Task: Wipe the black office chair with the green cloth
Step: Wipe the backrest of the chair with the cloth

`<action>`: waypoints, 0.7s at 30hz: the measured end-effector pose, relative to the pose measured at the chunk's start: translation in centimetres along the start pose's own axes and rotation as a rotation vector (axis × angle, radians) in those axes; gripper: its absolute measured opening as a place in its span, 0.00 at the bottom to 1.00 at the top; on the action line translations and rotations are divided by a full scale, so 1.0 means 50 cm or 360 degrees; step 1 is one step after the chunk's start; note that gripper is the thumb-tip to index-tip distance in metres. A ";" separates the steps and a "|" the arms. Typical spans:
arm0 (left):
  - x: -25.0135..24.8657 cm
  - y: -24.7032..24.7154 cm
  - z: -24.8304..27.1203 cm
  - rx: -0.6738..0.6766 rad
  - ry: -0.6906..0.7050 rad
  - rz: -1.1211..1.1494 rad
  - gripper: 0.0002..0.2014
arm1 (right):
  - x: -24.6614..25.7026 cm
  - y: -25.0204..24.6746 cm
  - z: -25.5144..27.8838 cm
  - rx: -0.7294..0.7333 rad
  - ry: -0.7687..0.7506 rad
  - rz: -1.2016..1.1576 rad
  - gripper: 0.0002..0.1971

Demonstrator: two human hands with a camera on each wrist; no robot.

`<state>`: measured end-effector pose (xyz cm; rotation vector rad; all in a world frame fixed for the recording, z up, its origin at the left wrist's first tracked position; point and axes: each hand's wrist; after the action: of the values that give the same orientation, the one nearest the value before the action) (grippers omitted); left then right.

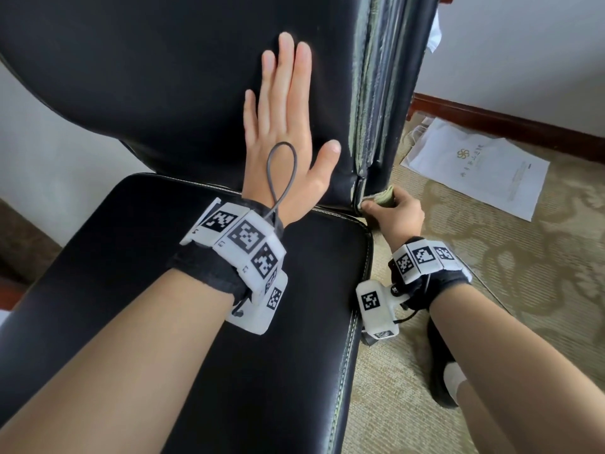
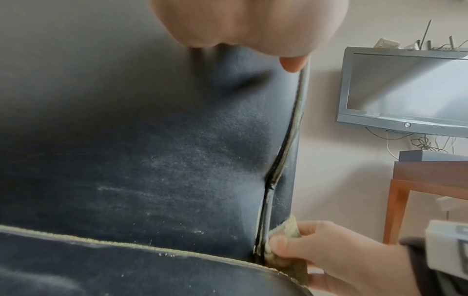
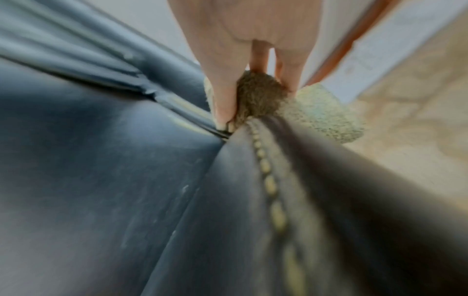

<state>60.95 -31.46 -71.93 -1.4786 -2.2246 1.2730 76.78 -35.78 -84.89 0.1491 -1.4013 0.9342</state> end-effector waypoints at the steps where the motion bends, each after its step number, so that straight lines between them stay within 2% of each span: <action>1: 0.001 0.001 0.000 0.0003 0.0000 -0.0014 0.43 | -0.007 -0.003 -0.006 0.0063 0.0047 0.0041 0.14; 4: 0.007 0.002 0.000 0.0021 0.0012 -0.0070 0.44 | -0.007 -0.021 -0.016 0.0223 0.0080 0.0120 0.12; 7: 0.012 0.001 0.004 0.0040 0.0039 -0.0121 0.44 | -0.001 -0.044 -0.014 0.0211 0.0095 0.0085 0.08; 11: 0.010 -0.008 0.009 0.0086 0.0063 -0.0107 0.44 | 0.011 -0.078 0.022 0.0190 0.0225 -0.0354 0.08; 15: 0.010 -0.022 0.019 0.0133 0.0119 -0.0061 0.42 | 0.047 -0.111 0.082 0.0261 0.0188 -0.0677 0.07; 18: 0.004 -0.042 0.030 0.0104 0.0162 0.0026 0.36 | 0.089 -0.129 0.121 0.0212 0.0118 -0.0761 0.07; 21: -0.009 -0.064 0.042 0.0104 0.0243 0.0243 0.20 | 0.136 -0.146 0.157 0.0115 0.0045 -0.0804 0.10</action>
<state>57.87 -33.43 -70.75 -1.6874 -1.9896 1.2171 74.58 -42.07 -74.09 0.5168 -1.2218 0.5623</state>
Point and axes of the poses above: each hand's wrist, its own z-axis away from the middle knuckle, its own y-axis out of the palm, x = y × z, and after that the axes turned 9 degrees about y, right-handed
